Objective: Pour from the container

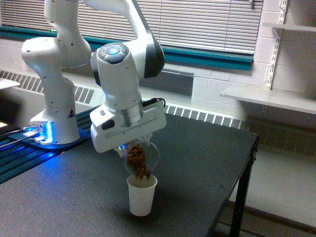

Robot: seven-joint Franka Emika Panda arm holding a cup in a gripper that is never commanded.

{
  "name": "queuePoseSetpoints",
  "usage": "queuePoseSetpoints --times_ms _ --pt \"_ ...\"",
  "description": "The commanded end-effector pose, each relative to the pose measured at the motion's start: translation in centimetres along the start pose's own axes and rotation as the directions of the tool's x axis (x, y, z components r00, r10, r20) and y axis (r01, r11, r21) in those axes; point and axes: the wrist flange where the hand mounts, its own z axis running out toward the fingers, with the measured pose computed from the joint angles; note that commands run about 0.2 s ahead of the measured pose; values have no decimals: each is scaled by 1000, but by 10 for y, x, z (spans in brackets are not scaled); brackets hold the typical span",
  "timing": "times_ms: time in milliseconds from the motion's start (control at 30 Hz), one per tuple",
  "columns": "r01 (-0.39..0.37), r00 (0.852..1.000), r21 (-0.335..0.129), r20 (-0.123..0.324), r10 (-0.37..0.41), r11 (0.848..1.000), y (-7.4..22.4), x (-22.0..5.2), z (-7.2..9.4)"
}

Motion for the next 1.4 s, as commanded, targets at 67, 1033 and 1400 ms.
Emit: queuePoseSetpoints --times_ms 67,1033,1400 --pt "19 1000 2 9 -19 1000 -5 -1 -2" --pt "18 998 1 54 -18 1000 -4 -7 3" --pt "15 998 3 67 -15 1000 -3 -7 3"
